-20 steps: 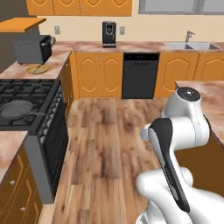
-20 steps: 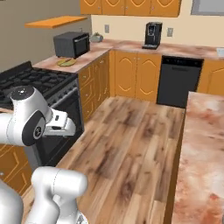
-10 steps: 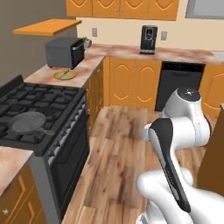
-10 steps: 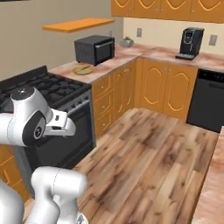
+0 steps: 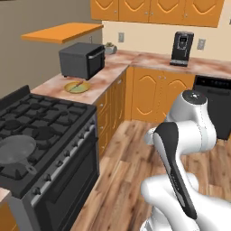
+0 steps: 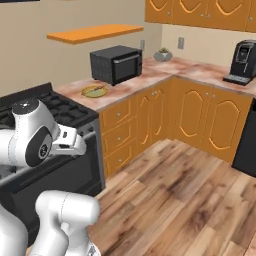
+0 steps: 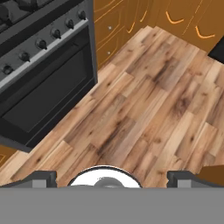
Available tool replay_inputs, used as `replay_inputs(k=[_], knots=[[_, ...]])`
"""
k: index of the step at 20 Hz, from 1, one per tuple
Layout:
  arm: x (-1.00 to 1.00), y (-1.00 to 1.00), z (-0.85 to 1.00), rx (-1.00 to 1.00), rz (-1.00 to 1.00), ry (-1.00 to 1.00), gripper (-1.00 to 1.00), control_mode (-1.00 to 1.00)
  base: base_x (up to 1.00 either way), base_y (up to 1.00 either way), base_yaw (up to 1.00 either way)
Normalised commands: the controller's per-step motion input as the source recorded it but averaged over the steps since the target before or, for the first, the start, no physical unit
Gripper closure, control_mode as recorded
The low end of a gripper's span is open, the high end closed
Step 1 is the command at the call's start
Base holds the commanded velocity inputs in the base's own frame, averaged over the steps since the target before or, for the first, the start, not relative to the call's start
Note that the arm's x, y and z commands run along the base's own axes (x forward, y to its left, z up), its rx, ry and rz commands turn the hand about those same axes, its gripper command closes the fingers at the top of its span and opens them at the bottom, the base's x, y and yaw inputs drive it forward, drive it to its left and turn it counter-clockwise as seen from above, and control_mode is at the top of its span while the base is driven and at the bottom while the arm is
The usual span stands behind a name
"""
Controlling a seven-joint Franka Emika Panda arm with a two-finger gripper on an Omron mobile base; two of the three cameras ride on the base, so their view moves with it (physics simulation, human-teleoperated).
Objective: Place the cold items (potato and mango) from the fridge in one tupperware on the dining counter. Place the warm items (hot dog and kebab skewer) in the stove area in another tupperware.
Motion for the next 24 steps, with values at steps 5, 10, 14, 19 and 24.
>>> replay_inputs(k=[5,10,14,19,24], knots=[[0.00,0.00,0.00,0.00,0.00,0.00,-1.00,1.00,1.00,-0.37,0.34],[0.00,0.00,0.00,0.00,0.00,0.00,-1.00,1.00,1.00,-0.37,0.33],[0.00,0.00,0.00,0.00,0.00,0.00,-1.00,1.00,1.00,-0.38,0.33],[0.00,0.00,0.00,0.00,0.00,0.00,-1.00,1.00,1.00,-0.34,0.34],[0.00,0.00,0.00,0.00,0.00,0.00,-1.00,1.00,0.95,-0.22,0.38]])
